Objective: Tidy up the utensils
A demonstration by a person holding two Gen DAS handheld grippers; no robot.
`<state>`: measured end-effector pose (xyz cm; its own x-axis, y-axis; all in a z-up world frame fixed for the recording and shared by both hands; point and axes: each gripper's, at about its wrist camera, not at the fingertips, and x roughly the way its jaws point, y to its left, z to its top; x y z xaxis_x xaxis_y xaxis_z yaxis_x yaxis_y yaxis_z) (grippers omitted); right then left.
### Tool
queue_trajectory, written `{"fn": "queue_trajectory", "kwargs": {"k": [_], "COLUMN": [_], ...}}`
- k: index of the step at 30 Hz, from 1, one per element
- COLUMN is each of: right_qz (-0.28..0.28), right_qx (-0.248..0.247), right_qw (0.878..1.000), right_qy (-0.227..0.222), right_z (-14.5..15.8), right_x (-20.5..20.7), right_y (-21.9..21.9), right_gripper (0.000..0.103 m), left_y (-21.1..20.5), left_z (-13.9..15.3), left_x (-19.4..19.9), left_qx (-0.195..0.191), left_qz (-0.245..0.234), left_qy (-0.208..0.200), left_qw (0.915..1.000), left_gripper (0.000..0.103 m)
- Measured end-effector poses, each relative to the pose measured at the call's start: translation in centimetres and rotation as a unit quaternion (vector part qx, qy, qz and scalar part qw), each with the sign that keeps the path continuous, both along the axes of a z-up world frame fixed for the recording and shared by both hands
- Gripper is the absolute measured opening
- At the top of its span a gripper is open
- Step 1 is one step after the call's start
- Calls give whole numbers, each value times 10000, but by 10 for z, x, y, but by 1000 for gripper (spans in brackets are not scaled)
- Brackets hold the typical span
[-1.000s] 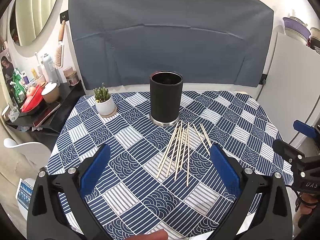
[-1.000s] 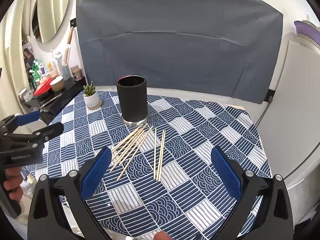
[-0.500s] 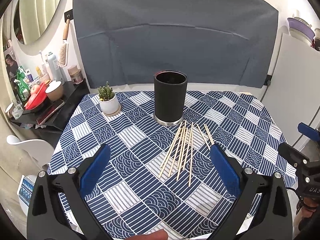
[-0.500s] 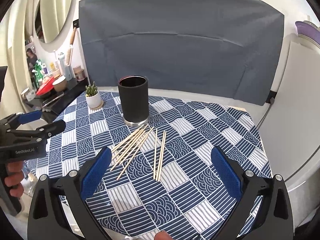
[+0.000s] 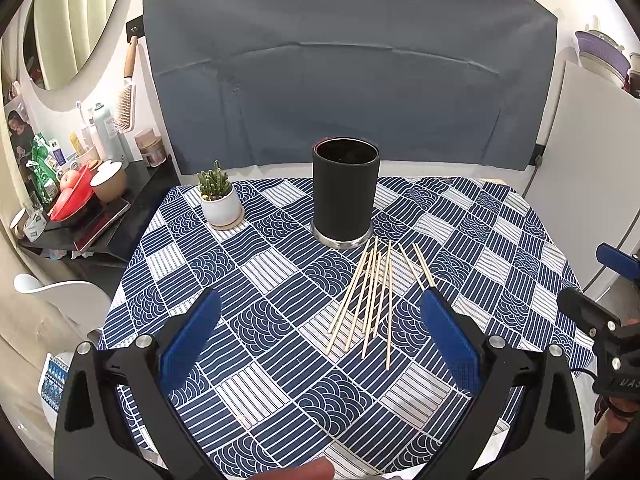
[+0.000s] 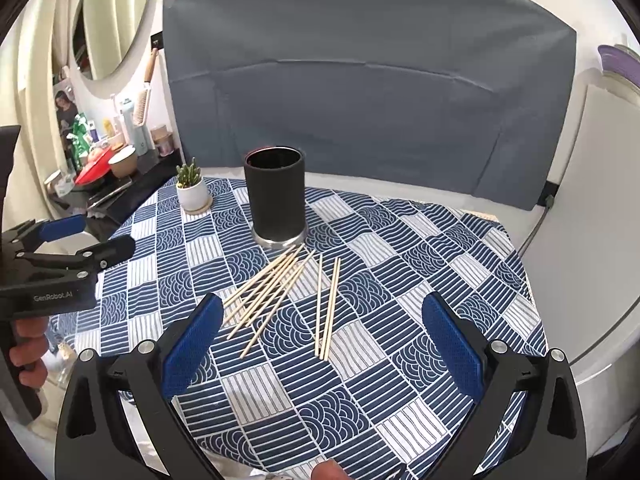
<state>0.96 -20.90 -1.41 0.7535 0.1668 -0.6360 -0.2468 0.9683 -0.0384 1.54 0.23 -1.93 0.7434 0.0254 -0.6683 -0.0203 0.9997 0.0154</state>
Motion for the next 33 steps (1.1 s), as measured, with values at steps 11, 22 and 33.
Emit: {"fn": "queue_trajectory", "kwargs": {"k": [11,22,33], "right_qz": [-77,-112,-621], "right_qx": [-234,-368,-479], "right_qw": [9997,9993,9968], "right_qy": [31,-5,124], "right_z": [-5,-5,-36], "right_x": [0,2,23], "right_y": [3,1,-7], "right_gripper": [96,96,96], "left_y": [2,2,4], "left_z": [-6,-12,-30], "left_x": [2,11,43], "left_qx": [-30,-185,2], "left_qz": [-19,-50,-381], "left_qy": [107,135,113], "left_qw": [9999,9997,9992], "left_gripper": [97,97,97]}}
